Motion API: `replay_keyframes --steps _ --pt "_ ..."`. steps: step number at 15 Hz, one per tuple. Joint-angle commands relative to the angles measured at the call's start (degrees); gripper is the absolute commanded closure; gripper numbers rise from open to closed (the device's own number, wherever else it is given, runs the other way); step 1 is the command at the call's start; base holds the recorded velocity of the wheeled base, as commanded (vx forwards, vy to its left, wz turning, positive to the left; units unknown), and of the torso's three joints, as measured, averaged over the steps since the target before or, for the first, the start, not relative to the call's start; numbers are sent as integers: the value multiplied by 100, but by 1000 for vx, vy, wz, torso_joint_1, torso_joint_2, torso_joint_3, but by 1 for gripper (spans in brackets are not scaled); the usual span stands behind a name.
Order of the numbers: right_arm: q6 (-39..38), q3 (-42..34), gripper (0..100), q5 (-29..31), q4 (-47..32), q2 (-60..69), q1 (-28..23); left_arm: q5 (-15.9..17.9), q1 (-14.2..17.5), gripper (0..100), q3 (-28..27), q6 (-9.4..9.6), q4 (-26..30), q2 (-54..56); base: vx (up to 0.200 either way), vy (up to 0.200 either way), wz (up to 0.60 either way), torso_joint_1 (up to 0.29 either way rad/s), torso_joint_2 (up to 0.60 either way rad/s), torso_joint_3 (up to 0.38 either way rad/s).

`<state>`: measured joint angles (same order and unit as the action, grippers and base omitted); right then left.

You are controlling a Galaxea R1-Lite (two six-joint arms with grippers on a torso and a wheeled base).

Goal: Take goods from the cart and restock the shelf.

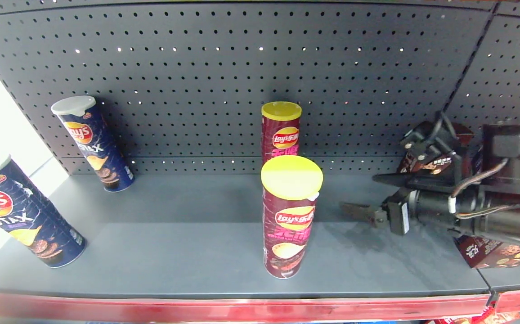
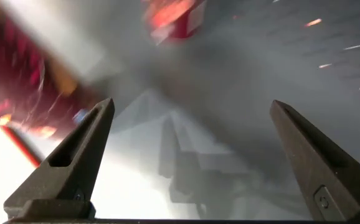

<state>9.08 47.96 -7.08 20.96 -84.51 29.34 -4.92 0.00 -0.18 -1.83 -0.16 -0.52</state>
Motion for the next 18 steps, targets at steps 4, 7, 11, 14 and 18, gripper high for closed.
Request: replay_keyframes --steps 4,7,11,14,18 --pt "15 -639 0 -12 -57 2483 -1546 9 0 0 1 7 7 0 0 0 0 0 0 0" --pt "50 -1588 0 251 -127 3994 -2170 18 -9 0 1 16 7 -9 0 0 0 0 0 0" --pt "120 -2827 0 823 -452 5981 -2266 44 -9 0 1 16 7 -9 0 0 0 0 0 0" --pt "120 -3328 0 840 -2104 7774 -2328 44 -9 0 1 25 7 -9 0 0 0 0 0 0" --pt "-223 -4796 0 849 -1296 7932 -2337 44 0 0 1 25 -2 -9 0 0 0 0 0 0"
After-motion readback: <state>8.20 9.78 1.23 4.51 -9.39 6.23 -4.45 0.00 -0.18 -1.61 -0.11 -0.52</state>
